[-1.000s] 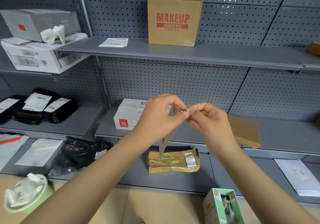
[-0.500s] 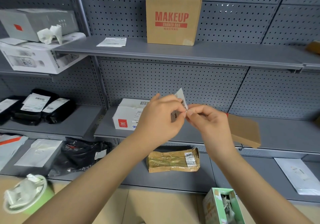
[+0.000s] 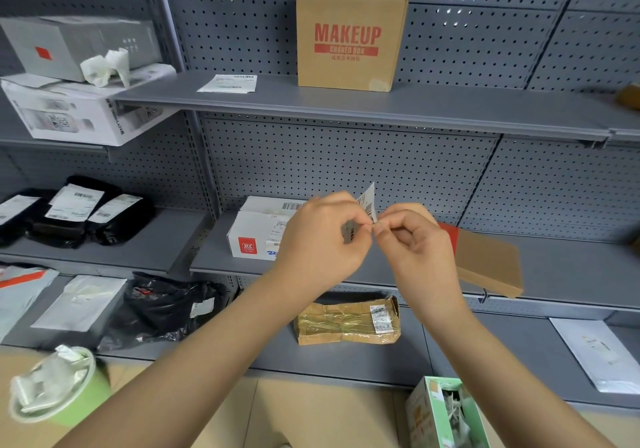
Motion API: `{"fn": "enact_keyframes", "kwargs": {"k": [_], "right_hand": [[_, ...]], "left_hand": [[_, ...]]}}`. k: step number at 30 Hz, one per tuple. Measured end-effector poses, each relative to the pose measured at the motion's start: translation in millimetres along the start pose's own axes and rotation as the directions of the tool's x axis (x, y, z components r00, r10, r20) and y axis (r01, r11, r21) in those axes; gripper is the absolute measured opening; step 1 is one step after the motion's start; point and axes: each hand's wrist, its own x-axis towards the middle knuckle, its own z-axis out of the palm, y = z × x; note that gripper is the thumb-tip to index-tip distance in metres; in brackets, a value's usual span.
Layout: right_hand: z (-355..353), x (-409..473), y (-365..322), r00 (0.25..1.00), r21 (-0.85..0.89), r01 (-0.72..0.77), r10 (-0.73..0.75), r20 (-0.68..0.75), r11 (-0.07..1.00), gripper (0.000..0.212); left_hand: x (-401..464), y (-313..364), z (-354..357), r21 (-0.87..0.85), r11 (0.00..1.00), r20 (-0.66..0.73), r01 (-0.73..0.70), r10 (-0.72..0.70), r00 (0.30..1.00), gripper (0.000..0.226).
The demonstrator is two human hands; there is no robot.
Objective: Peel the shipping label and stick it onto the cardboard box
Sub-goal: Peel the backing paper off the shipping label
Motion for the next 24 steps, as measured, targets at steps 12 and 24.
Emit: {"fn": "enact_keyframes", "kwargs": {"k": [12,24], "right_hand": [[-0.9,-0.9,-1.2,1.000,-0.022,0.001,-0.001,-0.016,1.000,0.024],[-8.4,2.4,1.4,0.996,0.025,-0.048,0.050,-0.074,0.999,0.024]], "left_hand": [[-2.0,-1.0,3.0,-0.144,0.973,-0.081,0.181,-0.193,0.978,0.013],[-2.1,-5.3,4.5,-0.338,0.868,-0.111,0.365,-0.422,0.900,0.014]]}}
